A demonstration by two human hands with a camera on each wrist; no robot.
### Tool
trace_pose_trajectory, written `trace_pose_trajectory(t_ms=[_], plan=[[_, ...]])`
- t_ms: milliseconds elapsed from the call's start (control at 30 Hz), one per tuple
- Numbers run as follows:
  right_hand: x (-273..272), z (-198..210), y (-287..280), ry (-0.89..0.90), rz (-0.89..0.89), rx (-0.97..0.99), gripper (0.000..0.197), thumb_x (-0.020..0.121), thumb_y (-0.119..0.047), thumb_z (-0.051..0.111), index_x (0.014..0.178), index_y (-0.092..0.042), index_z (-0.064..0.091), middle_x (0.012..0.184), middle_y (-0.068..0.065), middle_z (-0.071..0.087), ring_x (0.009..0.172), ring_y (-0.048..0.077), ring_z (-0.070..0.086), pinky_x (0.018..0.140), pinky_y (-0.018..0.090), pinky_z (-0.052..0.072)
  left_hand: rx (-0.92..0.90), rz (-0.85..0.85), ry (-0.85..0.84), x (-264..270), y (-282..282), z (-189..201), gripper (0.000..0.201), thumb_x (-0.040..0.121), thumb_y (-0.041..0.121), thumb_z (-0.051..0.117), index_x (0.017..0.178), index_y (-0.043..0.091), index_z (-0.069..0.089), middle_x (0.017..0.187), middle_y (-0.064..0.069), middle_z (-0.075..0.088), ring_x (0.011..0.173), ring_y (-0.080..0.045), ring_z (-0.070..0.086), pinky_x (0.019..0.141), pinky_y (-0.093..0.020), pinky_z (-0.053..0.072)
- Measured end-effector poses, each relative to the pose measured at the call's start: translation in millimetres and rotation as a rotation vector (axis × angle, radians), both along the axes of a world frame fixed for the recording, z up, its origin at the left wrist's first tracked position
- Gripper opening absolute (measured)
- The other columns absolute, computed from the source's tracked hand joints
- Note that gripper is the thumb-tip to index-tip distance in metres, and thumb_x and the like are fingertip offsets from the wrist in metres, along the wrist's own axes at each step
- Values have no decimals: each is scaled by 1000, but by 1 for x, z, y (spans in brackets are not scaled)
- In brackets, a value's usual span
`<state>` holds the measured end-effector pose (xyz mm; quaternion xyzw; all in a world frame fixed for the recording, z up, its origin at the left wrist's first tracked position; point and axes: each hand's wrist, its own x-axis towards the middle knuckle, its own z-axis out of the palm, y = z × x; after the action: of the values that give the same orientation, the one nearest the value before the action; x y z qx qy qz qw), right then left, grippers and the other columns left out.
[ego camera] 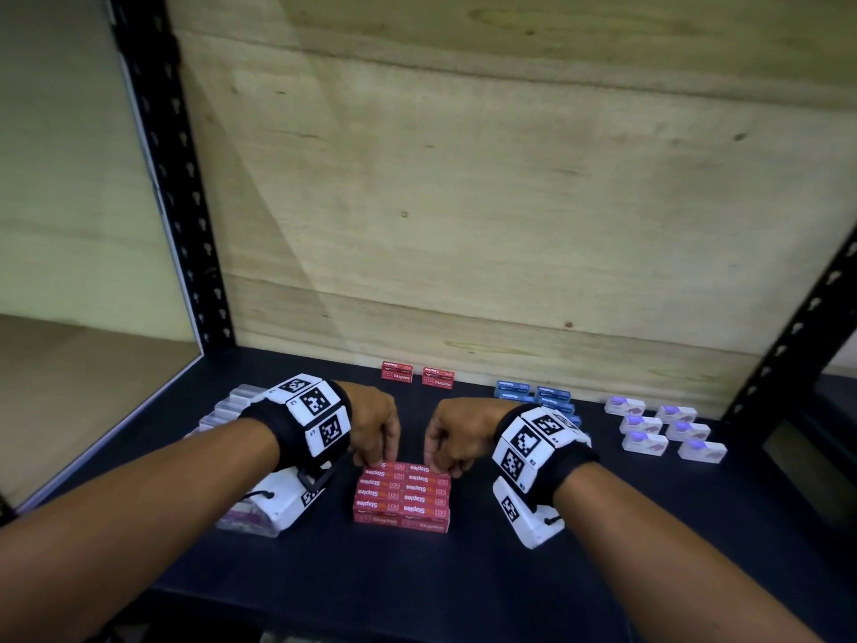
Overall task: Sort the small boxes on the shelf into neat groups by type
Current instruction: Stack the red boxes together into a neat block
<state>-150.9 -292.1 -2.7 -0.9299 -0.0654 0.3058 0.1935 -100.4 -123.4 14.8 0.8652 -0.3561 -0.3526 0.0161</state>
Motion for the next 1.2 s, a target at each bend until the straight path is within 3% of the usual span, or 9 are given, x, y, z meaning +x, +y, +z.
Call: trace_pose_trajectory(t_ms=[333,500,600,700,767,867,1033,1200], plan=[[3,-1,1,9,-1,-20,15,90,-7,65,103,-6,73,103,17,74,81,18,67,87,37,57,25,14,-18,-1,-3,-1,22,89,12,67,111,14,70,104,-6,74,74,-7,64,83,-25,53],[5,1,-3,5,-5,-15,16,90,-13,68,104,-9,73,96,13,73,78,16,66,84,35,57,16,57,-42,4,-5,-2,23,89,17,68,112,16,69,104,-7,73,77,-10,65,62,-15,48],[11,7,-9,-58,-22,-29,15,90,-18,69,103,-11,73,95,13,74,75,16,65,80,33,57,-40,97,-112,13,-6,2,16,88,21,69,104,19,70,95,-2,74,68,-8,64,53,-12,45],[22,17,-18,-184,-56,-79,11,89,-21,68,97,-16,75,94,6,76,73,15,67,74,28,55,-90,130,-209,27,-4,10,11,86,26,69,97,23,71,90,1,75,64,-6,65,67,-17,51],[31,22,-25,-272,-102,-106,8,87,-22,69,93,-19,75,92,0,75,79,18,71,77,31,57,-124,172,-284,38,-3,13,9,84,27,70,91,22,72,81,-2,75,63,-8,65,76,-24,55],[44,23,-32,-377,-169,-164,15,87,-24,71,100,-18,72,97,-1,69,92,21,66,83,31,53,-148,215,-425,53,-6,15,9,83,27,71,90,22,73,64,8,66,74,-15,66,78,-28,55],[65,21,-38,-465,-223,-220,28,87,-25,72,114,-18,69,120,5,66,107,26,63,90,34,51,-98,219,-561,78,-15,12,23,83,33,71,106,29,70,111,4,66,101,-20,63,85,-31,52],[82,16,-39,-479,-224,-261,32,88,-23,70,119,-17,66,121,7,65,105,28,64,91,40,54,-65,213,-571,94,-24,5,30,85,33,71,114,32,65,122,4,60,107,-20,61,86,-33,52]])
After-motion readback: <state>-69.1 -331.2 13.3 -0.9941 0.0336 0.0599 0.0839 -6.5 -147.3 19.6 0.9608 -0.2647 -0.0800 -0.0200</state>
